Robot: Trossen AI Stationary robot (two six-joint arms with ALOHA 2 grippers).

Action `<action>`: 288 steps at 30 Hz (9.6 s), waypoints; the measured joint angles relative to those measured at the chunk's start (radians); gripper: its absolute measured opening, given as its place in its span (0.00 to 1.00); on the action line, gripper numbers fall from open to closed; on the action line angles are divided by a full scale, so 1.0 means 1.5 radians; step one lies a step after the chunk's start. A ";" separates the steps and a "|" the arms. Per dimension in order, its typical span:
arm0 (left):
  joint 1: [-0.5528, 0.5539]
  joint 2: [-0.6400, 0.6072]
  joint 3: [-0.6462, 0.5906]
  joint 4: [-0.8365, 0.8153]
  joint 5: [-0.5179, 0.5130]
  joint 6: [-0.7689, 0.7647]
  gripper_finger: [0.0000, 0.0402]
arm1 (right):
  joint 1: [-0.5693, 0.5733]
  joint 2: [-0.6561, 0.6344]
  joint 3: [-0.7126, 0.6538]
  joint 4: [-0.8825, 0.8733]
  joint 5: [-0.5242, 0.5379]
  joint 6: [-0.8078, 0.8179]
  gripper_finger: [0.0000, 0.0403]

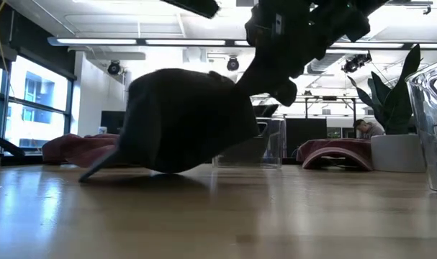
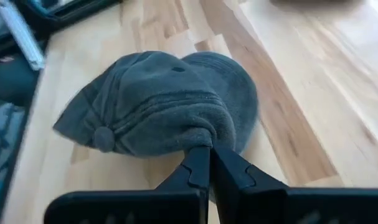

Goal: Pick & Place hat
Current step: Put the black cap into the top transparent bin

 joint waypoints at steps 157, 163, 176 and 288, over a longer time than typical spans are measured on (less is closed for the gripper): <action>0.444 0.071 0.131 -0.234 0.883 -0.296 0.00 | 0.217 -0.243 -0.016 -0.211 0.268 -0.129 0.60; 0.448 0.074 0.129 -0.197 0.904 -0.256 0.00 | 0.151 -0.240 -0.083 -0.176 0.229 -0.071 0.61; 0.392 0.075 0.128 -0.133 0.835 -0.177 0.00 | 0.013 -0.236 -0.212 0.024 0.145 -0.180 0.61; 0.290 0.224 0.210 -0.169 0.343 -0.090 0.04 | -0.065 -0.264 -0.207 -0.207 -0.015 -0.176 0.33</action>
